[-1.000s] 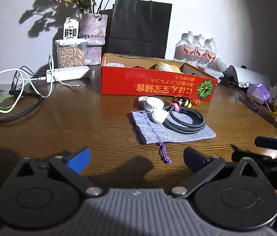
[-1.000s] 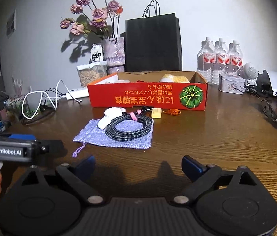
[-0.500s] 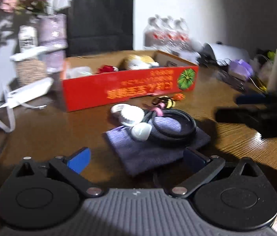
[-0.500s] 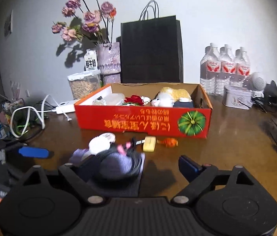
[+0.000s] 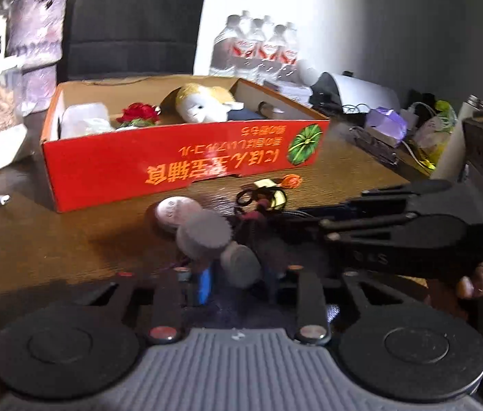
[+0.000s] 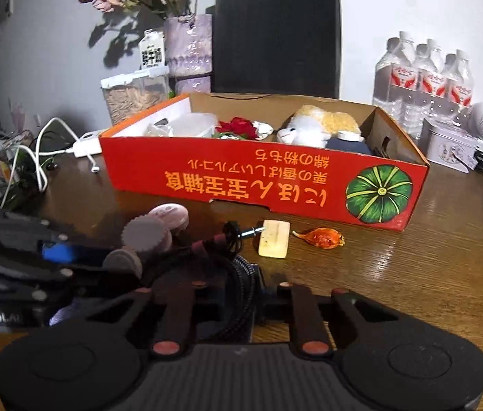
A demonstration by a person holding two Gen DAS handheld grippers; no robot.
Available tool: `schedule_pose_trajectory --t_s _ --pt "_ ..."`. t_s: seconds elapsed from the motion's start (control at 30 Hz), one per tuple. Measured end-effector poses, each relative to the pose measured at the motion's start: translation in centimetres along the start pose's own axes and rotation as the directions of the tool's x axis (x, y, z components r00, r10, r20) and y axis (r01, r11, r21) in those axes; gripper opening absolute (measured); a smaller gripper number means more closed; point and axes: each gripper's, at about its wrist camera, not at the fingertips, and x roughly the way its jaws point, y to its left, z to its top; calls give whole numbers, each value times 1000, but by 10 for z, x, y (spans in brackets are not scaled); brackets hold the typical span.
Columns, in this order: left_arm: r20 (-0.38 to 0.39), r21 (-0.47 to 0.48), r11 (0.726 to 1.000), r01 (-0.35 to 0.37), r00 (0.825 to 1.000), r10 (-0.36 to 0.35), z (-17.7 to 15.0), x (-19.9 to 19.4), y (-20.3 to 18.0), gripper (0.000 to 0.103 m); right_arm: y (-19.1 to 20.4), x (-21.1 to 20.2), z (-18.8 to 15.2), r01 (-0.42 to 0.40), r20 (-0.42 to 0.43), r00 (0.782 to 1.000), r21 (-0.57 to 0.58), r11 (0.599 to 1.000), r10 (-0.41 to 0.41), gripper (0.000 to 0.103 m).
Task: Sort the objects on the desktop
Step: 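Grasp a white cap with the left tool while the right tool grasps the black cable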
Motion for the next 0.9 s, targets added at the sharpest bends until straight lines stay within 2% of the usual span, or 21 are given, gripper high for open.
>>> schedule_pose_trajectory --t_s 0.07,0.27,0.43,0.53,0.67,0.9 --pt "7 8 1000 -19 1000 19 -1 -2 -2 14 0 -6 1 6 18 1000 10 1000 -6 12" --pt "81 -24 997 -70 994 71 -5 -36 -9 14 -6 -64 -3 45 143 988 41 998 -50 9" --pt "143 -102 992 -78 985 93 -10 -76 -13 13 -22 -107 -29 72 154 984 112 991 -89 9" --pt "138 -149 988 -49 988 70 -16 -89 -14 13 -29 -129 -49 88 158 981 143 986 -110 9" --pt "111 -173 983 -58 991 78 -27 -94 -21 13 -32 -148 -65 94 159 980 165 982 -121 9" --pt "130 -158 986 -52 989 73 -31 -111 -34 13 -28 -160 -64 76 200 974 163 984 -108 9"
